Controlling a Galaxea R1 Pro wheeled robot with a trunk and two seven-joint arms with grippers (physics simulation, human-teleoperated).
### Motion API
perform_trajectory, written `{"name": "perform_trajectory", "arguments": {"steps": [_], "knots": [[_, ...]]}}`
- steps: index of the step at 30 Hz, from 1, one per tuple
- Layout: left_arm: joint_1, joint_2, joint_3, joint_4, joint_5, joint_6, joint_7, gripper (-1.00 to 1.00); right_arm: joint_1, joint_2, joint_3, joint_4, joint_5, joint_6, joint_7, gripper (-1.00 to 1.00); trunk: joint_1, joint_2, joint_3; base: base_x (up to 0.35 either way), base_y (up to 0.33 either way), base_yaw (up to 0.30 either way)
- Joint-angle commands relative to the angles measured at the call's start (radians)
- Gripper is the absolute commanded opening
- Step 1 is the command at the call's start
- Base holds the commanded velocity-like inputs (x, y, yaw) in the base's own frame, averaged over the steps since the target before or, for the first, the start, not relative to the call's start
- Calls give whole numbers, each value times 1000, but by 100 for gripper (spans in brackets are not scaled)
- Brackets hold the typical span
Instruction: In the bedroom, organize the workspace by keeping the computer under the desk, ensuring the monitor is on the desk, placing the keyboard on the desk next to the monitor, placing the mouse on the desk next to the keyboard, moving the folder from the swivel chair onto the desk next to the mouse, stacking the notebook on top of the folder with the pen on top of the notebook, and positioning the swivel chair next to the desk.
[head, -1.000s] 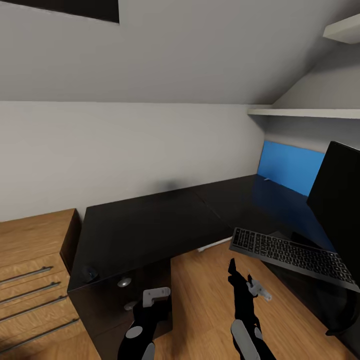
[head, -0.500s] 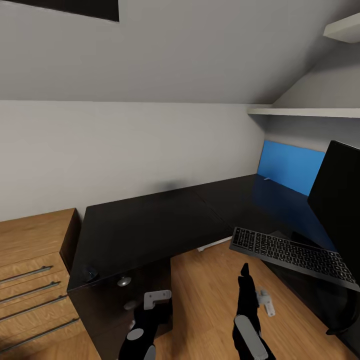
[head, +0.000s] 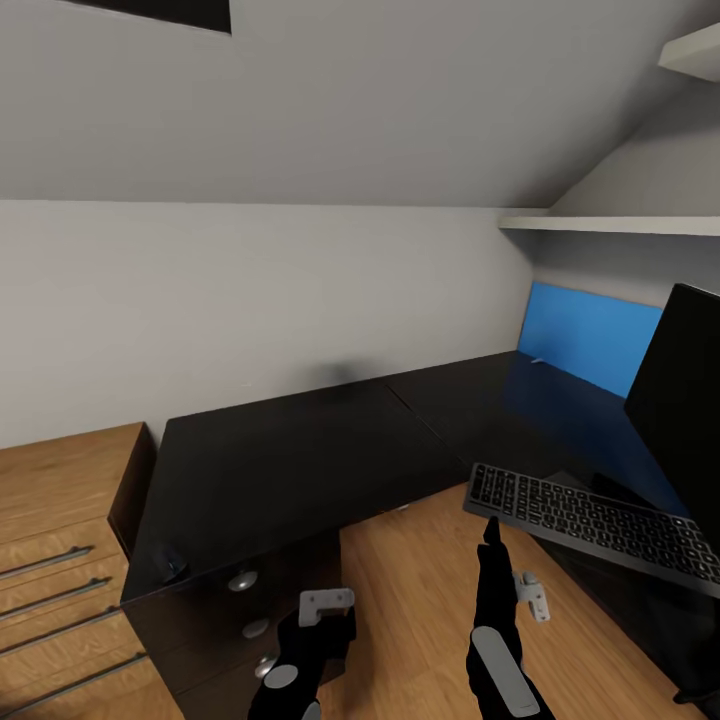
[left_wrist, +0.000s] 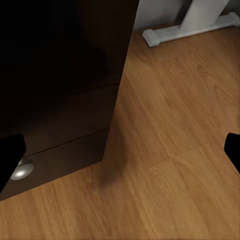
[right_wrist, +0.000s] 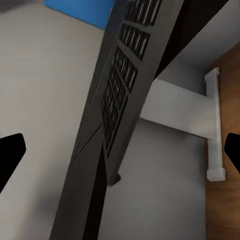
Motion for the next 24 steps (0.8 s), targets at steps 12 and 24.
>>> {"name": "perform_trajectory", "arguments": {"steps": [12,24], "knots": [[-1,0,-15,0,9,3,8,100,-1,-5,-5,5,-11,6,1,100,0,-1,-1,58,0,0],[21,4,-83,-25,10,1,9,100,-1,-6,-5,5,-10,9,-52,100,0,-1,-1,21,0,0]]}}
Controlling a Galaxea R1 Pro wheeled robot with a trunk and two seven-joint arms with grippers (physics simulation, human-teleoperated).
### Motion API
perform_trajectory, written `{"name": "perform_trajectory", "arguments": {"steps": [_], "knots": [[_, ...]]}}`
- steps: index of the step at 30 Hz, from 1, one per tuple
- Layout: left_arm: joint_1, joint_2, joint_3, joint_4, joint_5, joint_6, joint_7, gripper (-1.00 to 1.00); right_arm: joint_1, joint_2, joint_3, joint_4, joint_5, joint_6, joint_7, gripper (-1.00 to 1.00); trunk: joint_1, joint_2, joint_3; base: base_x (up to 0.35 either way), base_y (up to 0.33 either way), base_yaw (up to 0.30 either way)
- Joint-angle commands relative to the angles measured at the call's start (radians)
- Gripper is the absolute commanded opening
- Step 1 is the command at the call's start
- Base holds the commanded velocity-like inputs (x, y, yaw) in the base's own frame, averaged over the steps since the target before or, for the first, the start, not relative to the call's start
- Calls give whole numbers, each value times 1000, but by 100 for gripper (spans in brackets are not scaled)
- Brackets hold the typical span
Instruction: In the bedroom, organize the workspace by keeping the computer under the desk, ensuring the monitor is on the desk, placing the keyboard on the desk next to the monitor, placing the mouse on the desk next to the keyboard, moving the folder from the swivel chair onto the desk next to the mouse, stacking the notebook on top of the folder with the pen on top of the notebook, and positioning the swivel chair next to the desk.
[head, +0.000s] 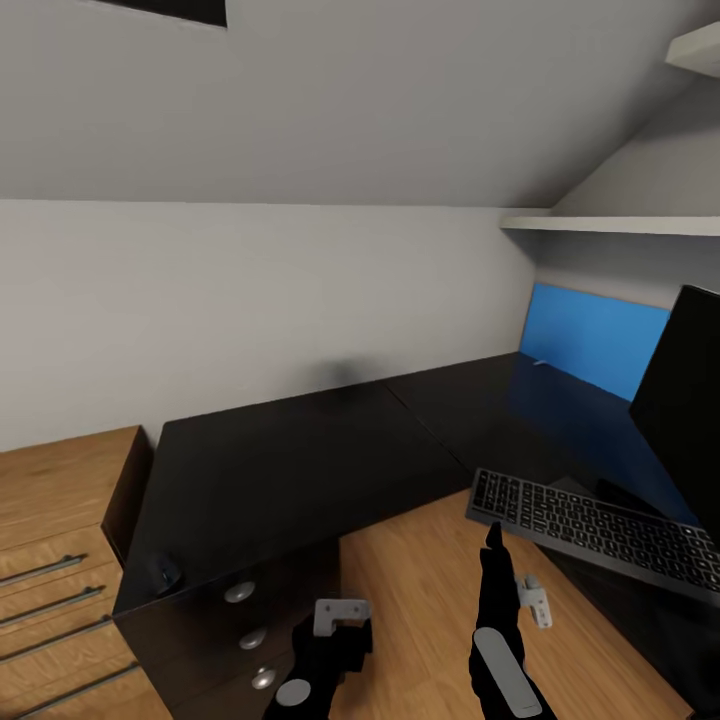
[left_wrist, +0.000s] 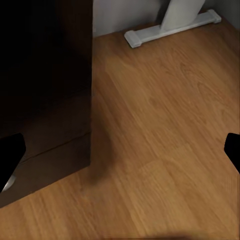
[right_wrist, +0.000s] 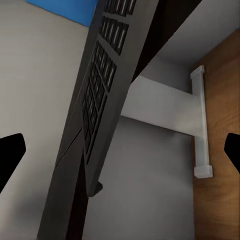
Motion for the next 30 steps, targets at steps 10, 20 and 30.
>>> {"name": "perform_trajectory", "arguments": {"steps": [10,20,30], "knots": [[14,2,-9,-23,10,2,9,100,-1,0,-2,0,-11,-1,5,100,0,0,-1,117,0,0],[15,2,-9,-24,10,3,10,100,-1,1,-2,0,-10,-1,5,100,0,0,-1,93,52,0],[15,2,-9,-22,10,4,10,100,-1,-1,0,-1,-10,-1,2,100,0,0,-1,99,6,0]]}}
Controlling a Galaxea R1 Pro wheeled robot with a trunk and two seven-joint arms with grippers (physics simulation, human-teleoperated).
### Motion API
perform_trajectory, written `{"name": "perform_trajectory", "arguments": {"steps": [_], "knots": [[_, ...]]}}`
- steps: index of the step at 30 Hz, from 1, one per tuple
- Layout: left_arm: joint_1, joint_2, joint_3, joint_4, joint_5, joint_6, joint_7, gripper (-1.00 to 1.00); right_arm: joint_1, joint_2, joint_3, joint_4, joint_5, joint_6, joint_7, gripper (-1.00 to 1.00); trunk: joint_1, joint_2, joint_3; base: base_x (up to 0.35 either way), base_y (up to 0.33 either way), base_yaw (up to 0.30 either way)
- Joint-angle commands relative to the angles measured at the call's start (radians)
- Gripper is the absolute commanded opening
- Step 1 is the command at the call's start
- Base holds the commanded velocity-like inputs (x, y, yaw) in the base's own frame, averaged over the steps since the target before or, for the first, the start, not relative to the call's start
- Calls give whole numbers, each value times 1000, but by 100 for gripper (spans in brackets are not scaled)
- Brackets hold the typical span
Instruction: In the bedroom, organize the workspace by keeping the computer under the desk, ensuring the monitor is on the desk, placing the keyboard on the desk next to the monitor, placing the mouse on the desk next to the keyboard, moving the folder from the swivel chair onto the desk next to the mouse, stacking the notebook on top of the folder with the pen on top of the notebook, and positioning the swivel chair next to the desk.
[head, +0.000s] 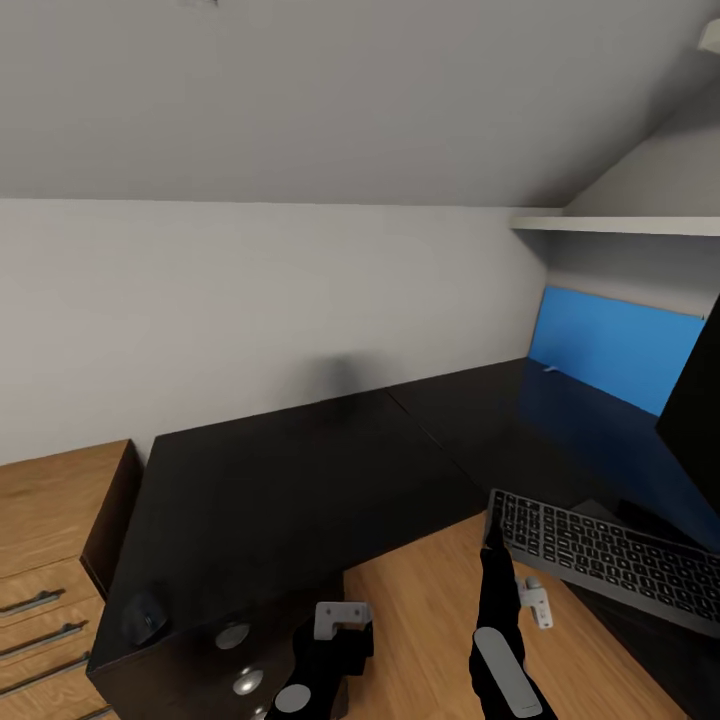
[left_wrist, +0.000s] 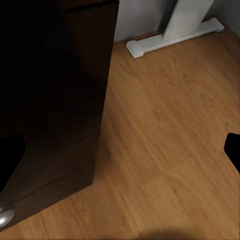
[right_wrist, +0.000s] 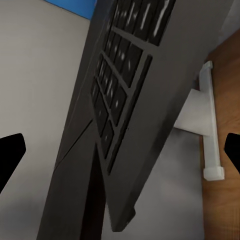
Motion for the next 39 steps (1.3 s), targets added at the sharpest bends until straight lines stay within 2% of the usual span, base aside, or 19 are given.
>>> {"name": "perform_trajectory", "arguments": {"steps": [1,29,30,39], "knots": [[-1,0,-2,-1,10,3,9,100,-1,1,-2,0,-11,0,9,100,0,0,-1,165,0,0],[-1,0,-4,5,10,3,9,100,-1,-4,-2,0,-5,1,6,100,0,0,-1,10,-28,0],[-1,0,-4,5,10,3,9,100,-1,-4,-2,0,-5,1,5,-100,0,0,-1,0,0,0],[-1,-1,-4,7,10,3,9,100,-1,-4,-1,-3,-2,-2,-3,-100,0,0,-1,0,0,0]]}}
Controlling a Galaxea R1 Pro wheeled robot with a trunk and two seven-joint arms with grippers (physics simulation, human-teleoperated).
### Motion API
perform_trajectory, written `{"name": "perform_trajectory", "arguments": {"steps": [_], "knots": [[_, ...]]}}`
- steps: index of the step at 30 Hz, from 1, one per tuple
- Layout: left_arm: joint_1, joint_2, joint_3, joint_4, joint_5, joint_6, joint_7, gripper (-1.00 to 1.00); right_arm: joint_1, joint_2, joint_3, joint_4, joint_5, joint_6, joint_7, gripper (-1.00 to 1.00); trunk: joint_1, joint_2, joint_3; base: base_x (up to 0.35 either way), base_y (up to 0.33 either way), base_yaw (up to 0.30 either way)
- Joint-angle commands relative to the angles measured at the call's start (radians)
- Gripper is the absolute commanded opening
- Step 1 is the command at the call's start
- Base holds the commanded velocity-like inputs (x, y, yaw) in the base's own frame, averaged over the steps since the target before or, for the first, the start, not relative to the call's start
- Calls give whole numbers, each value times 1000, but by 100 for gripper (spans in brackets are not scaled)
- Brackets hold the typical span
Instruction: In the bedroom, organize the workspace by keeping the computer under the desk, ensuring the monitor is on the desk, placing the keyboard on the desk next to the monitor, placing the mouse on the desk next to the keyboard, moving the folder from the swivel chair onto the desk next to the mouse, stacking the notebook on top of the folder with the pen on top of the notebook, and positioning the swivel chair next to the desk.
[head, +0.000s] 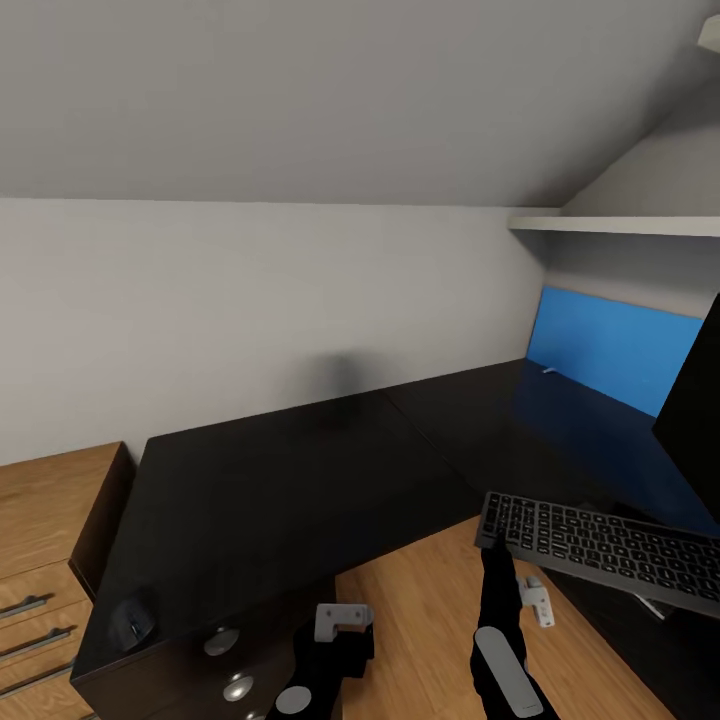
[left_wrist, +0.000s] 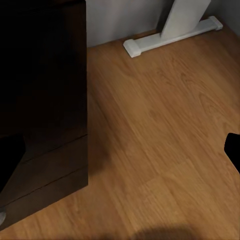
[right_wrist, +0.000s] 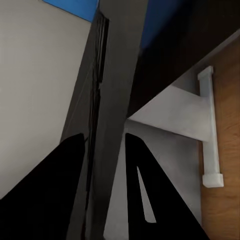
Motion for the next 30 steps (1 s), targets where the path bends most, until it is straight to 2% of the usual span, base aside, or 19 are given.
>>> {"name": "perform_trajectory", "arguments": {"steps": [1,24,27,30], "knots": [[-1,0,-2,-1,10,3,9,100,-1,1,-3,1,-21,0,9,-100,0,-1,-1,0,0,0],[-1,0,-4,-1,10,3,9,100,-1,1,-5,-3,-27,-9,19,-100,0,-1,-1,0,0,0],[-1,-1,-4,-1,10,3,10,100,-1,1,-5,-3,-27,-10,19,-100,-12,20,8,0,0,0],[-1,0,-4,-1,10,3,11,100,-1,1,-5,-3,-27,-10,20,-100,-12,20,8,0,0,0]]}}
